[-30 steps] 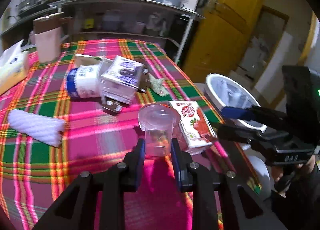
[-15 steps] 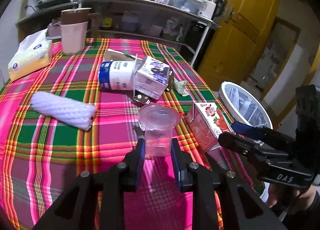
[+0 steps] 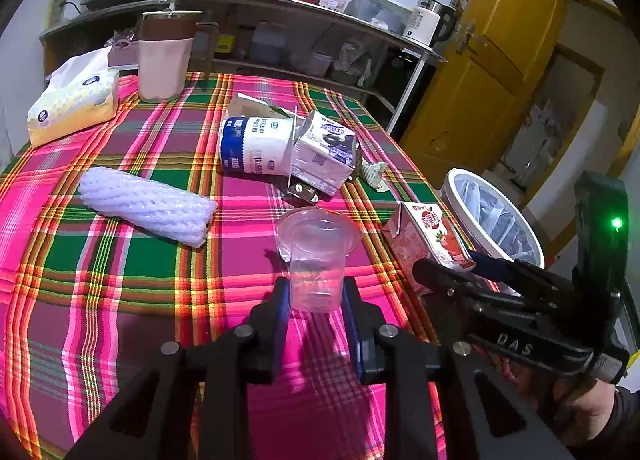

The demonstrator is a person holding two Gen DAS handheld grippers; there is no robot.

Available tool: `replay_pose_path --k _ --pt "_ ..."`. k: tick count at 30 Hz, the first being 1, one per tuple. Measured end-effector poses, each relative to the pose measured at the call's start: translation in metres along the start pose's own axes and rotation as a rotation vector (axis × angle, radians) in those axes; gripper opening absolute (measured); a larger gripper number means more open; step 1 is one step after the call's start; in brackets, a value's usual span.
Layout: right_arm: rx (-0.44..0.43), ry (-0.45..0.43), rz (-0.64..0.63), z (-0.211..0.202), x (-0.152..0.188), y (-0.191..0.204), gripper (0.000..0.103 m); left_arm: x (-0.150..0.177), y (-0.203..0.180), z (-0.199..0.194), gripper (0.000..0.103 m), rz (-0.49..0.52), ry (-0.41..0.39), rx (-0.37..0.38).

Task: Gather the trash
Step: 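Grasp the strawberry milk carton with the right gripper while the left holds the cup, then carry the carton and cup over the bin and release both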

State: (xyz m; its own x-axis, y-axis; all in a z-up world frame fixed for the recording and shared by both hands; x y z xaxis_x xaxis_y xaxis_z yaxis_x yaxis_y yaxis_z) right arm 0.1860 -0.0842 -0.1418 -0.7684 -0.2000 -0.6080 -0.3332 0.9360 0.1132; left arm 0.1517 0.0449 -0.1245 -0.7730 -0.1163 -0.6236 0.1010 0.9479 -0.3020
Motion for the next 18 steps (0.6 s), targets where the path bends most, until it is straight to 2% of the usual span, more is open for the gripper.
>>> replay_pose_path --k 1,9,18 --pt "0.001 -0.001 0.001 -0.001 0.000 -0.001 0.055 0.000 0.000 0.000 0.026 -0.001 0.000 -0.001" --pt "-0.014 -0.024 -0.008 -0.012 0.001 -0.005 0.054 -0.002 -0.001 -0.001 0.026 0.005 -0.003 -0.004" --pt "-0.021 -0.086 0.037 -0.041 -0.004 -0.034 0.054 -0.009 -0.032 0.003 0.026 0.048 -0.001 0.003"
Point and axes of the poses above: each gripper's, at about its wrist camera, not at the fingertips, and z roughly the way its jaws point, y to its left, x to its underside, the point moved 9 cm from there along z, roughly the way its jaws point, and after that the axes turned 3 degrees about y, right-handed, at the moved point
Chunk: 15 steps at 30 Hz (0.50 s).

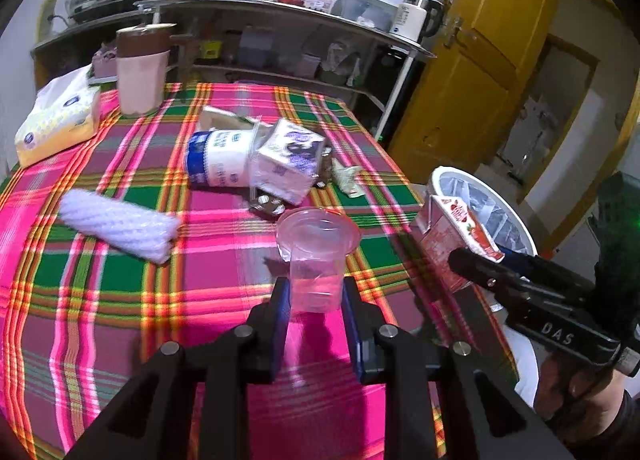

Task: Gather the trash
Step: 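Carry the carton and cup over the bin and release both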

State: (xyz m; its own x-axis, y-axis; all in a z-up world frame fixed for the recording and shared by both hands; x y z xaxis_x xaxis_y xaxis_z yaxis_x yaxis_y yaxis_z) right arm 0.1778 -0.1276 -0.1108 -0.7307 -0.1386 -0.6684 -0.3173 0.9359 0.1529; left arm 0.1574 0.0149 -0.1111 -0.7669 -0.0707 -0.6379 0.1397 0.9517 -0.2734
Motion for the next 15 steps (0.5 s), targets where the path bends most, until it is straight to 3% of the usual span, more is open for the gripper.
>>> replay_pose_path --k 15 --pt "0.124 -0.082 0.178 -0.047 -0.005 -0.118 0.054 -0.037 -0.113 0.042 0.026 0.168 0.020 0.113"
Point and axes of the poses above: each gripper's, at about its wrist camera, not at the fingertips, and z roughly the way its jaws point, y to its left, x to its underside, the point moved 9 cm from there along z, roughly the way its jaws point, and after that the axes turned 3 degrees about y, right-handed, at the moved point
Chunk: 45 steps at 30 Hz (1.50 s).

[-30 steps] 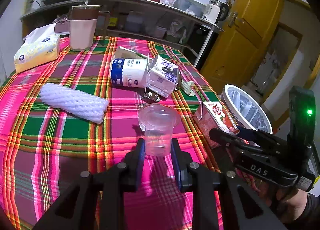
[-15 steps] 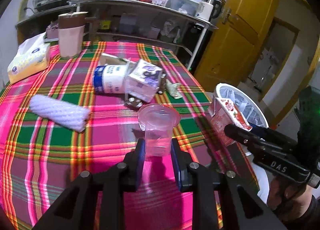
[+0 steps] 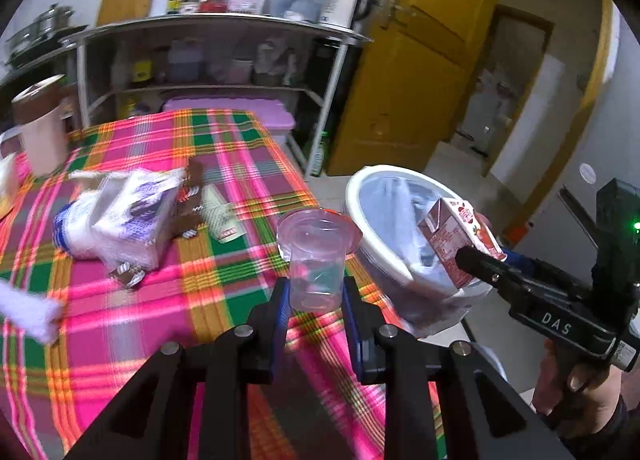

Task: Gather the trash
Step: 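Carry the carton and cup over the bin and release both, then move both tools back toward the remaining items on the table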

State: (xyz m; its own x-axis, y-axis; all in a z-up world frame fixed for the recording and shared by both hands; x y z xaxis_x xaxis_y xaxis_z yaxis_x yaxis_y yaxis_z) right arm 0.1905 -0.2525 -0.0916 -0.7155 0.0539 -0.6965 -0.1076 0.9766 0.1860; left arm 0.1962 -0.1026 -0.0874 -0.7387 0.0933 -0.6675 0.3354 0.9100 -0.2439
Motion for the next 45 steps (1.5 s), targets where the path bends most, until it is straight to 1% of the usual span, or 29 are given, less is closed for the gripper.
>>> replay_pose_path --k 5,9,16,22,26,33,37,45 --pt "0.038 0.009 0.041 -0.001 0.000 -0.035 0.054 -0.018 -0.038 0.024 0.026 0.066 0.009 0.044" --pt "0.058 0.021 0.061 0.000 0.000 -0.056 0.054 -0.025 -0.060 0.047 0.026 0.091 0.035 0.075" --pt "0.076 0.066 0.073 0.012 0.002 -0.079 0.054 -0.031 -0.082 0.079 0.026 0.127 0.074 0.093" --pt "0.082 0.100 0.068 0.021 0.003 -0.086 0.055 -0.036 -0.090 0.097 0.026 0.130 0.098 0.116" --pt "0.077 0.114 0.069 0.025 0.006 -0.088 0.055 -0.036 -0.089 0.101 0.027 0.126 0.107 0.121" --pt "0.071 0.096 0.075 0.019 0.005 -0.086 0.055 -0.036 -0.086 0.094 0.027 0.114 0.093 0.123" --pt "0.062 0.082 0.062 0.014 0.003 -0.079 0.055 -0.033 -0.079 0.083 0.027 0.098 0.076 0.115" --pt "0.019 0.054 0.012 -0.001 0.001 -0.048 0.055 -0.026 -0.060 0.051 0.027 0.063 0.035 0.085"
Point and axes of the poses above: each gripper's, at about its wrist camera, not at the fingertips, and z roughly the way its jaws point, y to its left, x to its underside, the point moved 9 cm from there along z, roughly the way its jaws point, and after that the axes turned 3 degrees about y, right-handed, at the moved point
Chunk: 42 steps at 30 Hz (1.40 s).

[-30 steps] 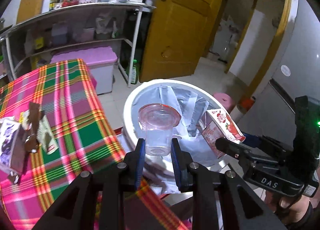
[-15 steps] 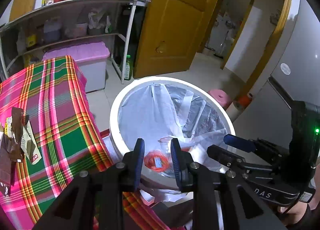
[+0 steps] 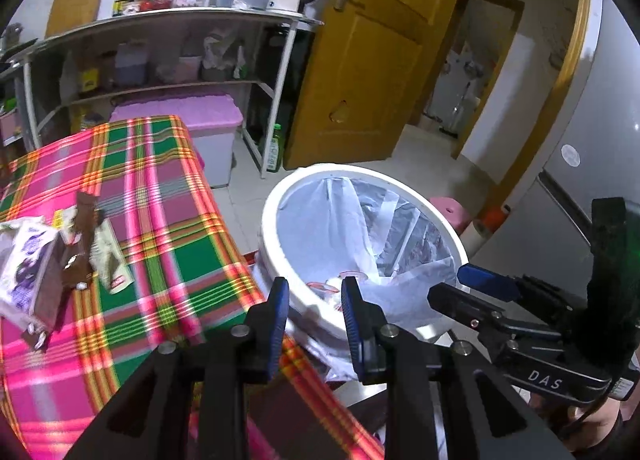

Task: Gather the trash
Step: 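Move both tools back toward the remaining items on the table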

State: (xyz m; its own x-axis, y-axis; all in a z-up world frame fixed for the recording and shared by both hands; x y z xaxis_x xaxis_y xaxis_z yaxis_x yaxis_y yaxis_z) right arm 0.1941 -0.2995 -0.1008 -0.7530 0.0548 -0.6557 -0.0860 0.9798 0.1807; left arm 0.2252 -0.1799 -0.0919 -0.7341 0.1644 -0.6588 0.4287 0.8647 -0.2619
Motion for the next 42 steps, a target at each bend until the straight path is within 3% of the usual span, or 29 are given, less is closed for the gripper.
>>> replay_pose_path --k 12,14,23,36,42 --pt "-0.110 -0.035 -0.111 -0.018 0.004 0.064 0.055 0.028 0.033 -0.054 0.027 -0.055 -0.055 -0.076" --pt "-0.140 -0.032 -0.132 -0.018 0.008 0.076 0.060 0.034 0.040 -0.062 0.027 -0.066 -0.059 -0.090" --pt "-0.197 -0.003 -0.192 -0.015 0.021 0.114 0.061 0.061 0.071 -0.095 0.027 -0.125 -0.082 -0.153" --pt "-0.237 0.030 -0.255 -0.001 0.023 0.155 0.061 0.088 0.150 -0.135 0.027 -0.291 -0.114 -0.311" --pt "-0.254 0.046 -0.286 0.015 0.016 0.174 0.061 0.088 0.197 -0.150 0.043 -0.412 -0.154 -0.375"
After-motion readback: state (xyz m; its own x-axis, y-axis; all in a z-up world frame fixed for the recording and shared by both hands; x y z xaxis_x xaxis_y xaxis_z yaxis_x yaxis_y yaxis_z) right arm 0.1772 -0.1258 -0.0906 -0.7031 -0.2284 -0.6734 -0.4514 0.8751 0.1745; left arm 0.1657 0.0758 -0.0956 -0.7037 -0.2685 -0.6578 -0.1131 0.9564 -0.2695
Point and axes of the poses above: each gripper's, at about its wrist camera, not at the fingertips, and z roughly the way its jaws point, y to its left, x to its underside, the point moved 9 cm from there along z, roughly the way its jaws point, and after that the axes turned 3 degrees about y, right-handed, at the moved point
